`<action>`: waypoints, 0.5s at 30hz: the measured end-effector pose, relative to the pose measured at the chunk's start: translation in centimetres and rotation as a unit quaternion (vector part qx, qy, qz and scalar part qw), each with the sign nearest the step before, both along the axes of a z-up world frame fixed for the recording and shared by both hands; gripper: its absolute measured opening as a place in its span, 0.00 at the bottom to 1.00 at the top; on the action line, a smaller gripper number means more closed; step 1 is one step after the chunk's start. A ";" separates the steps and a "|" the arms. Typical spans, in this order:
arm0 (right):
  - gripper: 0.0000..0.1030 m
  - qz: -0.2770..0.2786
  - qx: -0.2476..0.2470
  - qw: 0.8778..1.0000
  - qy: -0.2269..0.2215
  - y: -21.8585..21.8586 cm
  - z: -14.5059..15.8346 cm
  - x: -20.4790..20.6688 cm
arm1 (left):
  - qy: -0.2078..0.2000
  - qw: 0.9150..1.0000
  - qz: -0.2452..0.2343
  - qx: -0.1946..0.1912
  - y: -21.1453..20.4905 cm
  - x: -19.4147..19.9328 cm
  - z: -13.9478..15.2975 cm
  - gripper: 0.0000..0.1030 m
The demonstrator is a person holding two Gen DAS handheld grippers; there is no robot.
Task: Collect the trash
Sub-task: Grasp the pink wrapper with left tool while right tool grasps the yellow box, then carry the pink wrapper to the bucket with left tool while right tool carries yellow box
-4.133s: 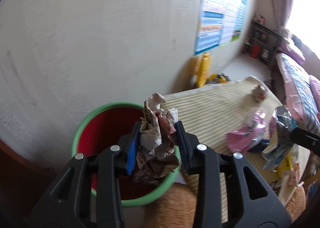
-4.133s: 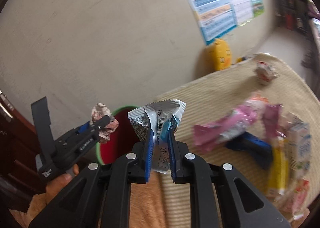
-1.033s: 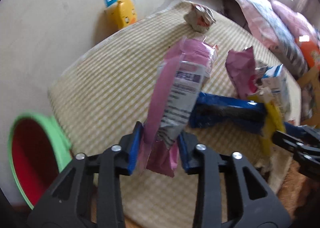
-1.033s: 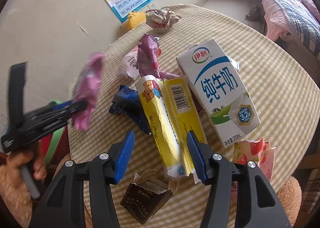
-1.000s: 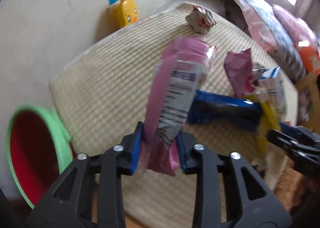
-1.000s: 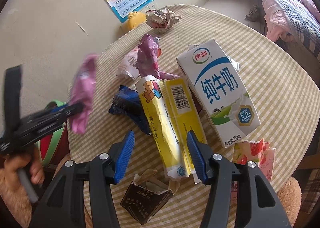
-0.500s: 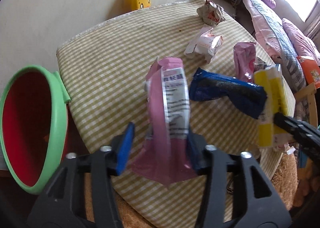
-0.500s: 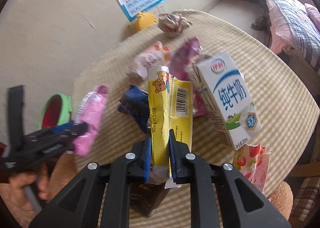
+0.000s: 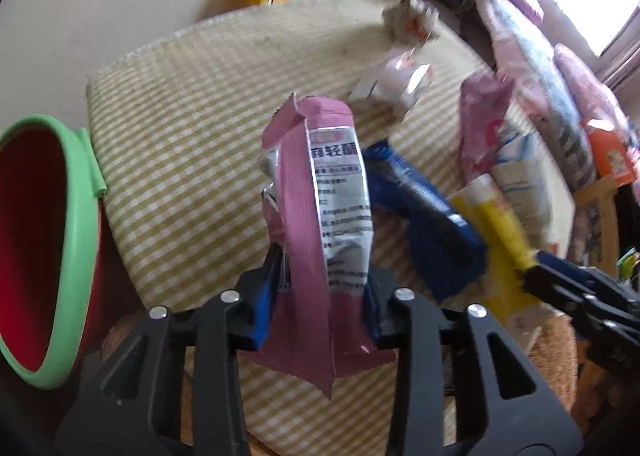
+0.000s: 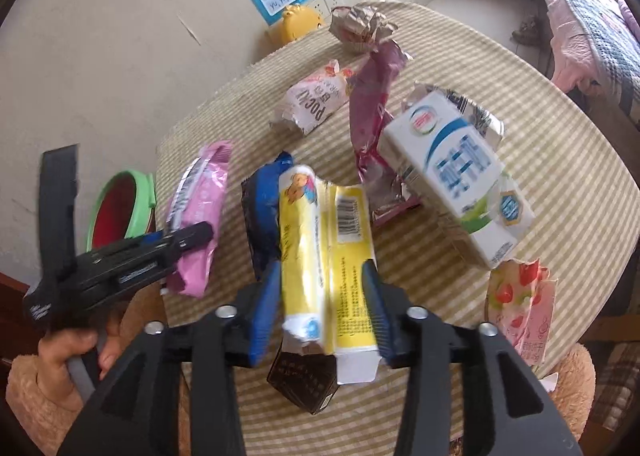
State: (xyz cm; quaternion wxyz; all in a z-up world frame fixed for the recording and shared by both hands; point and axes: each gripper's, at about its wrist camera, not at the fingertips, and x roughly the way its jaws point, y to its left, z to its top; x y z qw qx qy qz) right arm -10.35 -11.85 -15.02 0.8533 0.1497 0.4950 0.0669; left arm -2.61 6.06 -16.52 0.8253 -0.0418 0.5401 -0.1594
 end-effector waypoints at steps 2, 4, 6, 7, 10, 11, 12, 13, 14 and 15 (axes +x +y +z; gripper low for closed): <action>0.50 -0.004 -0.001 1.000 0.000 -0.1 0.0 0.2 | -0.025 1.000 0.005 0.000 0.2 -0.6 1.5 0.32; 0.56 -0.006 -0.003 1.000 0.005 -0.1 -0.4 0.7 | -0.063 0.998 0.012 0.008 0.6 -1.1 3.5 0.32; 0.57 -0.003 0.003 1.000 0.017 0.0 -1.1 1.1 | -0.102 0.994 0.019 0.021 0.9 -1.5 5.4 0.32; 0.57 -0.003 0.008 1.000 0.022 -0.1 -1.3 1.1 | -0.126 0.991 0.023 0.031 0.9 -1.9 6.6 0.32; 0.57 -0.008 0.045 0.998 0.044 -0.4 -2.5 1.5 | -0.179 0.982 0.031 0.050 1.1 -2.6 9.2 0.33; 0.57 -0.010 0.054 0.997 0.050 -0.5 -2.8 1.6 | -0.186 0.981 0.033 0.050 1.3 -2.7 9.6 0.33; 0.57 -0.012 0.055 0.997 0.055 -0.5 -3.1 1.7 | -0.192 0.979 0.036 0.050 1.4 -2.7 10.0 0.33; 0.58 -0.013 0.049 0.997 0.060 -0.5 -3.2 1.7 | -0.195 0.979 0.038 0.049 1.6 -2.7 10.2 0.33; 0.58 -0.012 0.047 0.997 0.061 -0.4 -3.2 1.6 | -0.199 0.978 0.041 0.048 1.9 -2.7 10.5 0.33; 0.58 -0.012 0.050 0.997 0.061 -0.4 -3.3 1.6 | -0.201 0.977 0.043 0.049 2.0 -2.7 10.6 0.33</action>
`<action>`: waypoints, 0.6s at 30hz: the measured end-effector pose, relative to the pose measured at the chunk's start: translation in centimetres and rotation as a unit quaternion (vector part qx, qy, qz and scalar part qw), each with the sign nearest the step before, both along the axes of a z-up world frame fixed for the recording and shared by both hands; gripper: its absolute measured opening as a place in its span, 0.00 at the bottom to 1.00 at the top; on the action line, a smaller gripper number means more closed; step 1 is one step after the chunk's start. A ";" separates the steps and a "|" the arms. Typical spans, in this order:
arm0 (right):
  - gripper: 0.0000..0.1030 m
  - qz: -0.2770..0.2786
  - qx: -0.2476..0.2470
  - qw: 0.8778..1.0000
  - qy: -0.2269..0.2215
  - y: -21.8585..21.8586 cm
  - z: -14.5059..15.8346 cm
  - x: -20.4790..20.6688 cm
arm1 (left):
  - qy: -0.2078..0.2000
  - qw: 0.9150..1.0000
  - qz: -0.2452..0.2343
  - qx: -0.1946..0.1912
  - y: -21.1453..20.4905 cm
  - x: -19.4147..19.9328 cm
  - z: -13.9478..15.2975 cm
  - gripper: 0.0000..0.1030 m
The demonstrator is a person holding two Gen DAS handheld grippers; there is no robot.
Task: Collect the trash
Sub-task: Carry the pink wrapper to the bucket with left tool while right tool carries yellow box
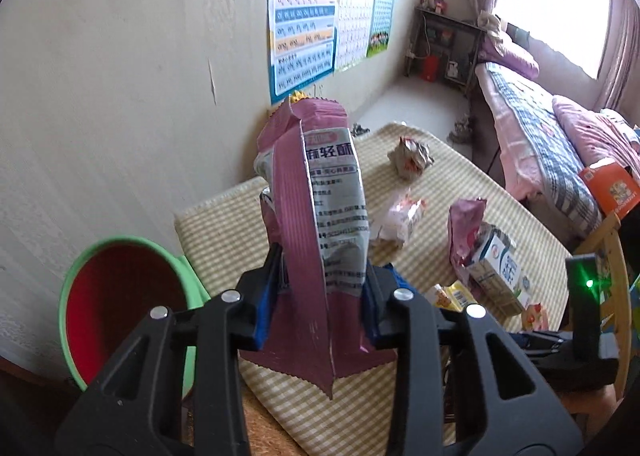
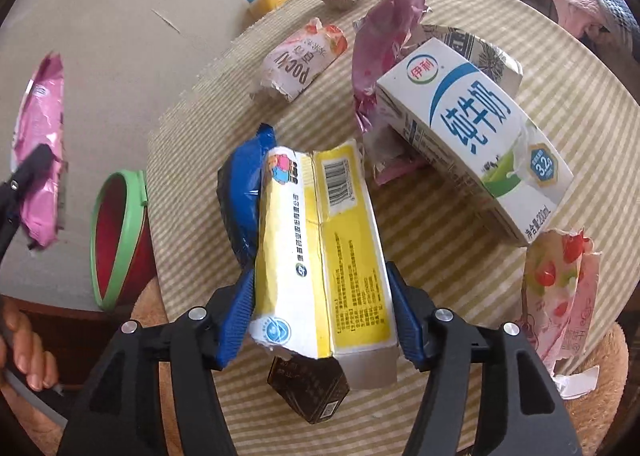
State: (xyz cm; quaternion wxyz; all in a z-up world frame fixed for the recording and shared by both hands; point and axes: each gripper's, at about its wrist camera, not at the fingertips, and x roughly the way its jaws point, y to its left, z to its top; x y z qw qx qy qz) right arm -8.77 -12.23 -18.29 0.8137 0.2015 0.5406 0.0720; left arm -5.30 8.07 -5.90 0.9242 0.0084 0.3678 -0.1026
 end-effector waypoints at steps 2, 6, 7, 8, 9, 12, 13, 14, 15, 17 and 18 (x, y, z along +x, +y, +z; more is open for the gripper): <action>0.58 -0.002 0.001 1.000 -0.002 0.1 0.1 0.0 | -0.011 1.000 0.005 0.009 0.0 -0.3 0.4 0.33; 0.47 0.004 -0.015 1.000 -0.015 0.5 0.7 -0.3 | -0.020 1.000 0.007 0.006 -0.2 -0.6 0.7 0.33; 0.40 0.004 -0.016 1.000 -0.017 0.5 0.8 -0.3 | -0.021 1.000 0.006 0.004 -0.1 -0.6 0.8 0.33; 0.37 0.003 -0.013 1.000 -0.020 0.5 1.0 -0.4 | -0.022 1.000 0.006 0.003 0.0 -0.7 1.0 0.33; 0.33 0.002 -0.010 1.000 -0.023 0.5 1.3 -0.4 | -0.024 1.000 0.006 0.001 0.1 -0.8 1.1 0.33; 0.26 0.003 -0.008 0.999 -0.044 0.5 2.7 -0.6 | -0.026 1.000 0.008 -0.004 0.5 -1.1 1.3 0.33; 0.25 0.003 -0.008 0.999 -0.053 0.6 3.3 -0.8 | -0.026 1.000 0.010 -0.006 0.6 -1.1 1.3 0.33; 0.25 0.004 -0.008 0.998 -0.058 0.6 3.8 -0.8 | -0.028 1.000 0.011 -0.008 0.7 -1.2 1.4 0.33; 0.24 0.005 -0.009 0.998 -0.066 0.6 4.4 -1.0 | -0.029 0.999 0.012 -0.008 0.8 -1.3 1.4 0.33; 0.23 0.005 -0.013 0.997 -0.080 0.6 5.4 -1.2 | -0.031 0.999 0.015 -0.010 1.0 -1.3 1.5 0.33; 0.23 0.004 -0.014 0.996 -0.084 0.6 5.8 -1.3 | -0.031 0.999 0.016 -0.012 1.2 -1.3 1.4 0.33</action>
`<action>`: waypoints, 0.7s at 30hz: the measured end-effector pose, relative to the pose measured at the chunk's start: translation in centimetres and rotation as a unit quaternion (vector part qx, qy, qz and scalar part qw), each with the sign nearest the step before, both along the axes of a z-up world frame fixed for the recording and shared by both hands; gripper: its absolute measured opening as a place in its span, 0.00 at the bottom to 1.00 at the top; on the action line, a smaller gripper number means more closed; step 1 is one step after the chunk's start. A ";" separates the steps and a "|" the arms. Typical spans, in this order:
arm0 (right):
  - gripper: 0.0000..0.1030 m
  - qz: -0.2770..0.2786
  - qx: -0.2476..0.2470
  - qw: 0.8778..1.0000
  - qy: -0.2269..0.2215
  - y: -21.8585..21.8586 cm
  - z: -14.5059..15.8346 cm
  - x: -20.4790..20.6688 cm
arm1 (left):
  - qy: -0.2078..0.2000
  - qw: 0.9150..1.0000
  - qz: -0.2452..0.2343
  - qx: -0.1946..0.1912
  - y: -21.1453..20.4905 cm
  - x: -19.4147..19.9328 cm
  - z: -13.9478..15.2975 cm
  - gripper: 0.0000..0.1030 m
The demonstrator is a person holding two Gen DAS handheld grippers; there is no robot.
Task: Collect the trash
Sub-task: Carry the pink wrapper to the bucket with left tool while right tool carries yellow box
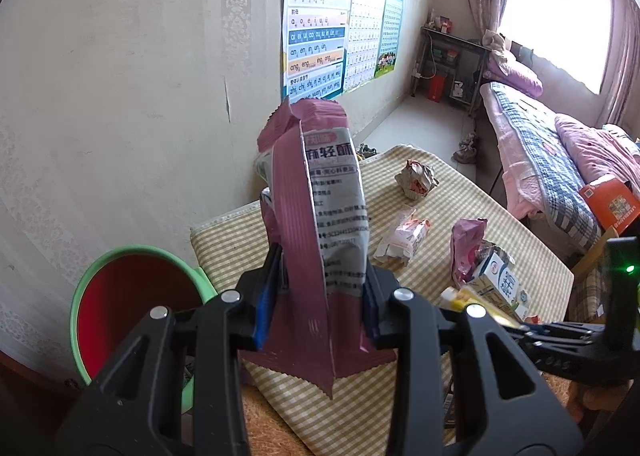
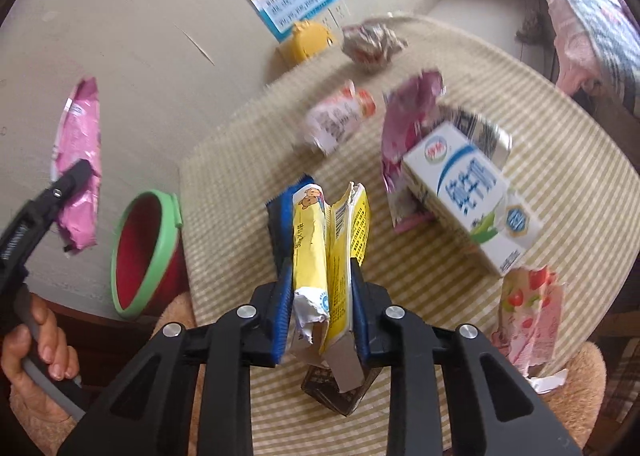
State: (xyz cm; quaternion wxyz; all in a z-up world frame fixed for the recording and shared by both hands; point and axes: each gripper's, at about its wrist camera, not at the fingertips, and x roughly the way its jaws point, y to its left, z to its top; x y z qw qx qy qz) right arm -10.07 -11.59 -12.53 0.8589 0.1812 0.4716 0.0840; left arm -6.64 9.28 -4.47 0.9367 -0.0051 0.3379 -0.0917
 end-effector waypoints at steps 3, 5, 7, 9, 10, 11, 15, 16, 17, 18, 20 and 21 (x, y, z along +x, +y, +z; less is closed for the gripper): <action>0.23 -0.002 0.002 1.000 -0.016 0.0 1.4 -0.3 | -0.002 1.000 0.005 -0.001 0.4 0.0 0.0 0.33; 0.23 -0.002 0.003 1.000 -0.027 0.1 2.2 -0.6 | -0.004 1.000 0.008 0.000 0.6 -0.2 0.1 0.33; 0.23 -0.002 0.006 0.999 -0.039 0.3 3.2 -0.9 | -0.008 1.000 0.010 0.004 0.7 -0.3 0.2 0.33; 0.23 0.000 0.010 0.999 -0.051 0.5 3.9 -1.1 | -0.013 1.000 0.009 0.011 0.5 -0.5 0.2 0.33; 0.23 0.001 0.011 0.998 -0.057 0.6 4.3 -1.1 | -0.014 1.000 0.009 0.011 0.5 -0.6 0.2 0.33; 0.23 0.003 0.010 0.998 -0.061 0.8 4.7 -1.3 | -0.015 1.000 0.008 0.011 0.5 -0.6 0.3 0.33; 0.24 0.009 0.013 0.997 -0.074 1.5 5.8 -1.3 | -0.018 1.000 0.011 0.008 0.8 -0.8 0.4 0.33; 0.24 0.011 0.014 0.997 -0.074 1.6 5.9 -1.3 | -0.019 1.000 0.012 0.008 0.9 -0.8 0.4 0.33; 0.24 0.013 0.012 0.997 -0.075 1.8 6.0 -1.2 | -0.019 1.000 0.013 0.009 0.9 -0.8 0.3 0.33; 0.24 0.014 0.011 0.997 -0.075 1.9 5.9 -1.2 | -0.019 1.000 0.014 0.011 0.9 -0.9 0.3 0.33; 0.24 0.018 0.012 0.997 -0.072 2.4 5.7 -1.0 | -0.016 1.000 0.014 0.010 1.1 -0.8 0.0 0.33; 0.24 0.019 0.012 0.997 -0.071 2.5 5.7 -1.0 | -0.014 1.000 0.015 0.009 1.1 -0.8 0.0 0.33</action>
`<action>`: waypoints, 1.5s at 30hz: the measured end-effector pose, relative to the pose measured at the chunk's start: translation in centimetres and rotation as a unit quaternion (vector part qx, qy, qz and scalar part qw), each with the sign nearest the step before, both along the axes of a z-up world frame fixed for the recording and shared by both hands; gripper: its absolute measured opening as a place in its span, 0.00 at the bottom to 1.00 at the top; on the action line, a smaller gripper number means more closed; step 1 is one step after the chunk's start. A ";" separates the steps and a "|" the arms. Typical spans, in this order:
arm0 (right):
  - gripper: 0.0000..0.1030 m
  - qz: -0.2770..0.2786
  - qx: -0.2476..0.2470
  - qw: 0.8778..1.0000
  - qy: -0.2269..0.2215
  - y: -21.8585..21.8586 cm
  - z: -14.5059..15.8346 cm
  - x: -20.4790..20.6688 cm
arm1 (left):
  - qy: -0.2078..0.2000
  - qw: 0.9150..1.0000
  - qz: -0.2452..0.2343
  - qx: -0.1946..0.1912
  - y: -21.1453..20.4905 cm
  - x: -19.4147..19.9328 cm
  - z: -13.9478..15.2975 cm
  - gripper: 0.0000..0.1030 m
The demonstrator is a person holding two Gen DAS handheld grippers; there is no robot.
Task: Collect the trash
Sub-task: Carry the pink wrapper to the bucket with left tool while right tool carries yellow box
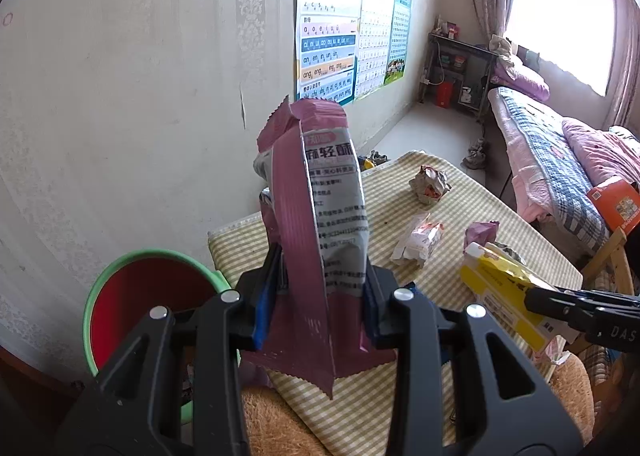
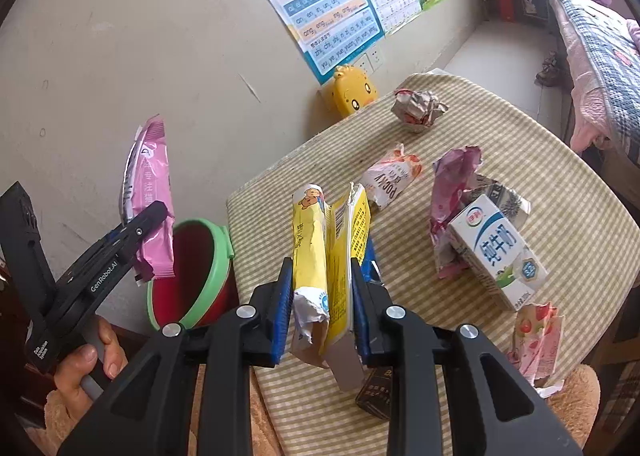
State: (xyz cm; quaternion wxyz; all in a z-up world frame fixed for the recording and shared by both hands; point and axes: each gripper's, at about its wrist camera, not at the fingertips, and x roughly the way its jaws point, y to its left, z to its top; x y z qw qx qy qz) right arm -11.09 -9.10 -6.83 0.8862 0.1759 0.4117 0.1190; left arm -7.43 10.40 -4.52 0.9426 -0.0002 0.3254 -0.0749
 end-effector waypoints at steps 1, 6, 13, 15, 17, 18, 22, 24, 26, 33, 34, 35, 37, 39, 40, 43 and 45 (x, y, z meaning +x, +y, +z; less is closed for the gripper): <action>0.24 0.002 0.000 1.000 0.002 0.2 0.0 0.1 | 0.003 1.000 0.001 -0.001 0.2 0.1 -0.2 0.33; 0.24 0.012 -0.001 1.000 0.001 1.4 0.2 0.6 | 0.008 1.000 0.012 -0.007 1.3 0.4 -0.5 0.33; 0.24 0.055 -0.008 0.998 -0.009 5.0 1.3 2.3 | 0.015 0.999 0.041 -0.014 3.9 0.7 -1.1 0.33; 0.24 0.068 -0.010 0.998 -0.014 6.2 1.7 3.0 | 0.016 0.998 0.051 -0.014 4.8 0.7 -1.2 0.33; 0.24 0.085 -0.012 0.996 -0.024 7.7 2.3 3.8 | 0.017 0.998 0.065 -0.013 6.1 0.7 -1.4 0.33; 0.24 0.090 -0.012 0.995 -0.027 8.2 2.4 4.0 | 0.017 0.997 0.074 -0.011 6.8 0.6 -1.4 0.33; 0.24 0.116 -0.007 0.992 -0.041 10.7 3.2 5.3 | 0.021 0.995 0.102 -0.006 9.1 0.3 -1.8 0.33; 0.24 0.125 -0.005 0.991 -0.042 11.9 3.2 5.9 | 0.024 0.993 0.115 -0.004 10.3 0.1 -2.1 0.33; 0.24 0.133 0.002 0.990 -0.038 12.8 3.0 6.4 | 0.031 0.991 0.131 -0.003 11.5 0.0 -2.7 0.33; 0.24 0.159 0.008 0.987 -0.019 15.9 2.0 8.2 | 0.049 0.985 0.164 -0.007 14.6 0.0 -3.9 0.33; 0.24 0.161 0.010 0.987 -0.015 16.2 1.8 8.4 | 0.052 0.984 0.170 -0.009 15.1 -0.1 -4.2 0.33; 0.24 0.163 0.013 0.986 -0.012 16.5 1.7 8.6 | 0.053 0.983 0.173 -0.010 15.3 -0.1 -4.3 0.33; 0.25 0.167 0.018 0.986 -0.005 17.2 1.4 8.9 | 0.059 0.982 0.180 -0.012 16.0 -0.2 -4.7 0.33; 0.25 0.169 0.019 0.985 -0.001 17.8 1.1 9.2 | 0.066 0.980 0.185 -0.017 16.5 -0.2 -5.2 0.33; 0.25 0.170 0.018 0.985 0.001 18.2 0.8 9.4 | 0.069 0.980 0.186 -0.019 16.7 -0.1 -5.3 0.33; 0.25 0.175 0.020 0.984 0.012 19.3 0.1 9.8 | 0.077 0.979 0.189 -0.022 16.9 0.0 -5.8 0.33; 0.25 0.179 0.020 0.984 0.018 19.9 -0.3 9.8 | 0.080 0.978 0.189 -0.022 17.0 0.0 -6.0 0.33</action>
